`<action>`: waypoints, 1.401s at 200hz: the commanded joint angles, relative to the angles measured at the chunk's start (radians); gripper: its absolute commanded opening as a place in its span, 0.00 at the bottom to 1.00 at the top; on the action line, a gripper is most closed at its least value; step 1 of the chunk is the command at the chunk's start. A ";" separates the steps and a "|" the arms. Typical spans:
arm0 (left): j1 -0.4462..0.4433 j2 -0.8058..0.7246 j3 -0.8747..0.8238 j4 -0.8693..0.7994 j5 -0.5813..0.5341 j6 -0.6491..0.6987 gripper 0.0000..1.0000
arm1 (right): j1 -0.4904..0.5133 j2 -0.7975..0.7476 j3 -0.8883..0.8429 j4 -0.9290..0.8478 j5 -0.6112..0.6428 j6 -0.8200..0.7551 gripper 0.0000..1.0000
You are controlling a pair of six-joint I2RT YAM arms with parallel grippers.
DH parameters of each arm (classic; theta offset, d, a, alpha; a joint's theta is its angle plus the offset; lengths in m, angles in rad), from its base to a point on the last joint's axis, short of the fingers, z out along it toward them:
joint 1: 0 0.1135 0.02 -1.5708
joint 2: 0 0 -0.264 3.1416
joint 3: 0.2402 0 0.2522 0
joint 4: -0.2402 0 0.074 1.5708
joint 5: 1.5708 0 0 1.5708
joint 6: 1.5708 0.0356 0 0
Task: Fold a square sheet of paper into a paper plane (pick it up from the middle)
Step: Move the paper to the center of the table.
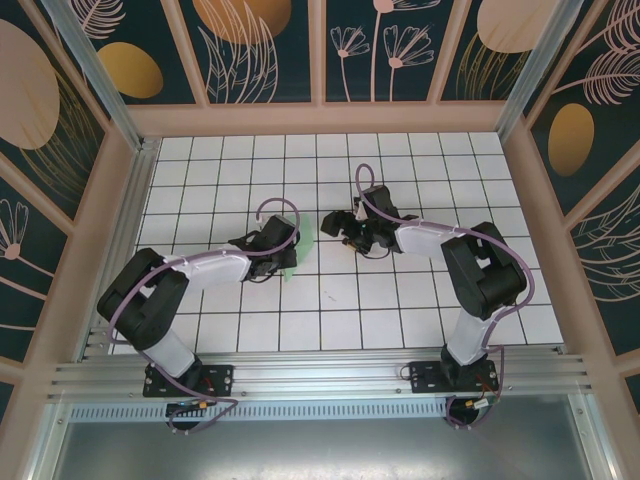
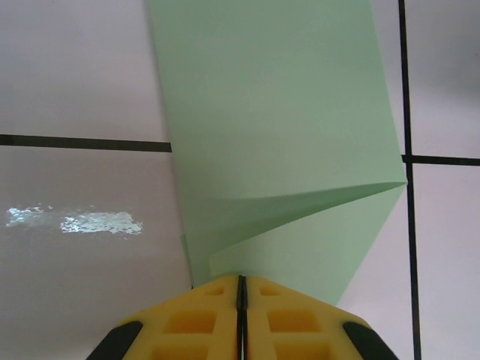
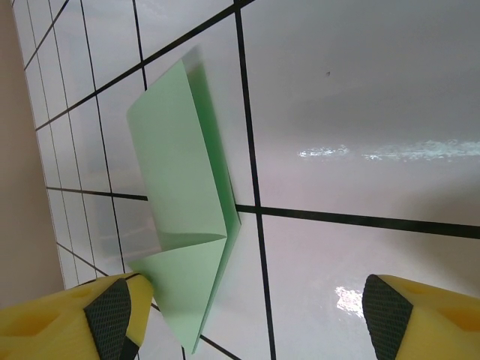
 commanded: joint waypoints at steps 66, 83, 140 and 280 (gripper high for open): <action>0.026 0.064 -0.014 0.012 -0.025 -0.072 0.06 | 0.079 0.074 0.097 0.005 -0.081 -0.020 0.64; 0.027 0.070 -0.016 0.010 -0.024 -0.074 0.05 | 0.098 0.103 0.120 0.006 -0.092 -0.018 0.57; 0.029 0.069 -0.021 0.009 -0.015 -0.074 0.04 | 0.129 0.180 0.173 -0.015 -0.096 -0.027 0.47; 0.086 0.046 -0.108 0.096 0.107 -0.169 0.02 | 0.136 0.241 0.210 -0.017 -0.060 0.012 0.49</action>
